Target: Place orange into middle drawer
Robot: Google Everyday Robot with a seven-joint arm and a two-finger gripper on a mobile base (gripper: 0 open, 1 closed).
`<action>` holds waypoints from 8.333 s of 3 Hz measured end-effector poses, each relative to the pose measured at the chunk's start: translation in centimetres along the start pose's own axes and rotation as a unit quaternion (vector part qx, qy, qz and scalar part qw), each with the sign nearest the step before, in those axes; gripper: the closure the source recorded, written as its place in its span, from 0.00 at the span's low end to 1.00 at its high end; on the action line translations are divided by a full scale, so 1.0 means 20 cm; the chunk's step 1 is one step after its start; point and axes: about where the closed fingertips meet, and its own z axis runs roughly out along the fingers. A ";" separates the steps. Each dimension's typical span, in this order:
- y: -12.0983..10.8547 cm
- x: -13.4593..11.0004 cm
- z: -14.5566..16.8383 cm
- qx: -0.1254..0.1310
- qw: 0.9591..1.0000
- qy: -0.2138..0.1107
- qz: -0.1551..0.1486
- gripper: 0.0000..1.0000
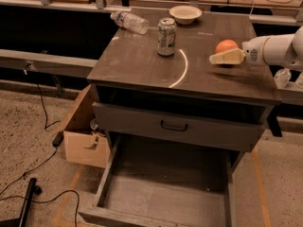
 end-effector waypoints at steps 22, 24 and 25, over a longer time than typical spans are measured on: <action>1.69 2.21 0.32 -0.191 0.968 0.068 -0.148 1.00; 1.73 2.43 0.44 -0.202 0.958 0.117 -0.169 0.59; 1.72 2.49 0.47 -0.201 0.955 0.131 -0.174 0.36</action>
Offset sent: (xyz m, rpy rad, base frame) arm 0.0022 0.0070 -0.0032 0.0339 -0.0544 -0.0421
